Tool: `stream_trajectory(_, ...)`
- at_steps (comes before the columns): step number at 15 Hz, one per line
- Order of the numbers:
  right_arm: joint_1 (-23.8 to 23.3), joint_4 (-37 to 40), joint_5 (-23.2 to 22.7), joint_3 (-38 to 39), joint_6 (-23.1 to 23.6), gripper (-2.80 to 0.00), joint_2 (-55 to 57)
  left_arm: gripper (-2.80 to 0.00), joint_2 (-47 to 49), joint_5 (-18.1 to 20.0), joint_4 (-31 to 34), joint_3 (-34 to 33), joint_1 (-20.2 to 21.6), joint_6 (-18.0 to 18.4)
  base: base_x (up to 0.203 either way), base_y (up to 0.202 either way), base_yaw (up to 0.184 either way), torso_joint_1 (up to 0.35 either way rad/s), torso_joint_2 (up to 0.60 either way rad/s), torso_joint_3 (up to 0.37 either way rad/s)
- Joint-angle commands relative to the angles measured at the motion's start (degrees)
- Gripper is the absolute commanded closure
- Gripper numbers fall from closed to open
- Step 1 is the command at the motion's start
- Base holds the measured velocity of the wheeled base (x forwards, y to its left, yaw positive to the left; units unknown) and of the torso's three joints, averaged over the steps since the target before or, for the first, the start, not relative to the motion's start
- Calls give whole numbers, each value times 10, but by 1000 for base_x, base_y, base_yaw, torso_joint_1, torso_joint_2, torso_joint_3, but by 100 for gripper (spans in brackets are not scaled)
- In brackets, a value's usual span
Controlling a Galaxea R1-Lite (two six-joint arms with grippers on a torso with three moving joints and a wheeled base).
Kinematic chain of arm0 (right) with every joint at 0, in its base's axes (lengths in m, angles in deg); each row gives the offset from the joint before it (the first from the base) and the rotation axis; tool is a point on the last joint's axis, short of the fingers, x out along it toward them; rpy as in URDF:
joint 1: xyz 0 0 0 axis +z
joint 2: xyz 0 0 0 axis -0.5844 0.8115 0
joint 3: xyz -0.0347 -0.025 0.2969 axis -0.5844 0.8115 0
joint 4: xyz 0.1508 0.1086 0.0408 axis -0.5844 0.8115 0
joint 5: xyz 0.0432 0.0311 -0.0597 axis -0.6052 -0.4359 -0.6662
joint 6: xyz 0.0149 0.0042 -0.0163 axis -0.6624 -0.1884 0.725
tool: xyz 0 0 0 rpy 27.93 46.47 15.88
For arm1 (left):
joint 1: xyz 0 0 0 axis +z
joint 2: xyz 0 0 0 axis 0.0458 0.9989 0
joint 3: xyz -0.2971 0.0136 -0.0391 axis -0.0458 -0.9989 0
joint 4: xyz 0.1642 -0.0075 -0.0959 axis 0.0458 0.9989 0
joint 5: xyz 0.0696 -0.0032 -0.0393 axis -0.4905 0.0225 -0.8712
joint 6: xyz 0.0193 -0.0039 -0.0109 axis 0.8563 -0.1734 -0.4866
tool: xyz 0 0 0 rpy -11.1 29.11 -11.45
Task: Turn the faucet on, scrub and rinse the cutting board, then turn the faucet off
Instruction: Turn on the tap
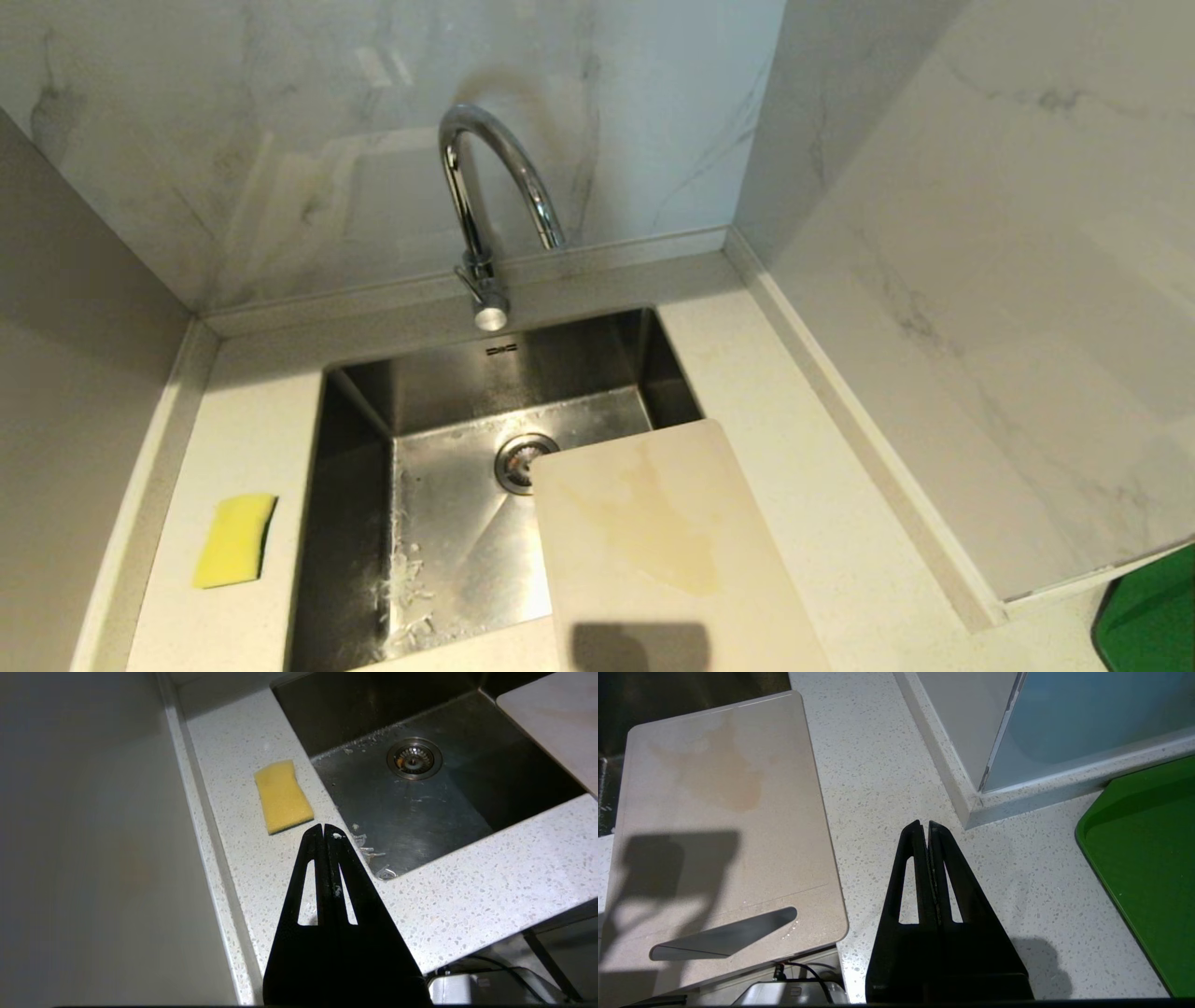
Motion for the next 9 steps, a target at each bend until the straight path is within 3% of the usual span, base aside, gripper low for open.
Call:
stream_trajectory(1, 0, 0, 0, 0, 0, 0, -1, 0, 78, 5, -11, 17, 0, 12, 0, 0, 0, 0, 0, 0)
stream_trajectory(4, 0, 0, 0, 0, 0, 0, -1, 0, 203, 14, -93, 30, 0, 23, 0, 0, 0, 0, 0, 0)
stream_trajectory(9, 0, 0, 0, 0, 0, 0, -1, 0, 431, 23, -285, 67, -3, 35, 0, 0, 0, 0, 0, 0)
